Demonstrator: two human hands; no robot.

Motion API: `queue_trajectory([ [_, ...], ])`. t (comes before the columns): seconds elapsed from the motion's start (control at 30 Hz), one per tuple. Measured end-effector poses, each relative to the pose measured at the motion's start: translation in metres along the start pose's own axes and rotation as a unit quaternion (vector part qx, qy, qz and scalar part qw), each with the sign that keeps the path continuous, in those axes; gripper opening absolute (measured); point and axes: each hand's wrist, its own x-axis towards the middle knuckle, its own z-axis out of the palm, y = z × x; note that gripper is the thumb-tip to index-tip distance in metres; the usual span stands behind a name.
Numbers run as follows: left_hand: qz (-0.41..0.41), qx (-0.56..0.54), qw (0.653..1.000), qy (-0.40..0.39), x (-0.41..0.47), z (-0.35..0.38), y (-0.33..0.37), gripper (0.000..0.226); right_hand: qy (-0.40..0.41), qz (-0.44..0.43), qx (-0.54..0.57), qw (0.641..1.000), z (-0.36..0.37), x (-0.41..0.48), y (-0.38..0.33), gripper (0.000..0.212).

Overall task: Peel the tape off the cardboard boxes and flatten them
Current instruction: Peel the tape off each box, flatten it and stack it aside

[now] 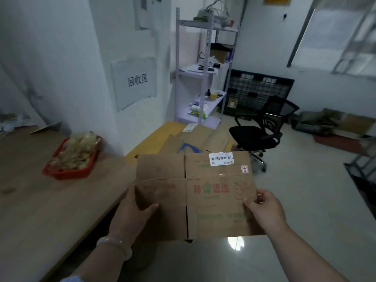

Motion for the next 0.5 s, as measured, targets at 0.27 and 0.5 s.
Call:
queue_trajectory([
  [0.27,-0.002,-0.014,0.999,-0.034,0.051,0.075,0.061,0.065,-0.008,-0.033,-0.009,0.999,-0.038,0.098,0.016,0.023],
  [0.5,-0.072,-0.021,0.997,-0.011,0.147,0.117,0.057,0.094,-0.036,-0.063,-0.015,0.997,0.009,0.211,0.012,0.024],
])
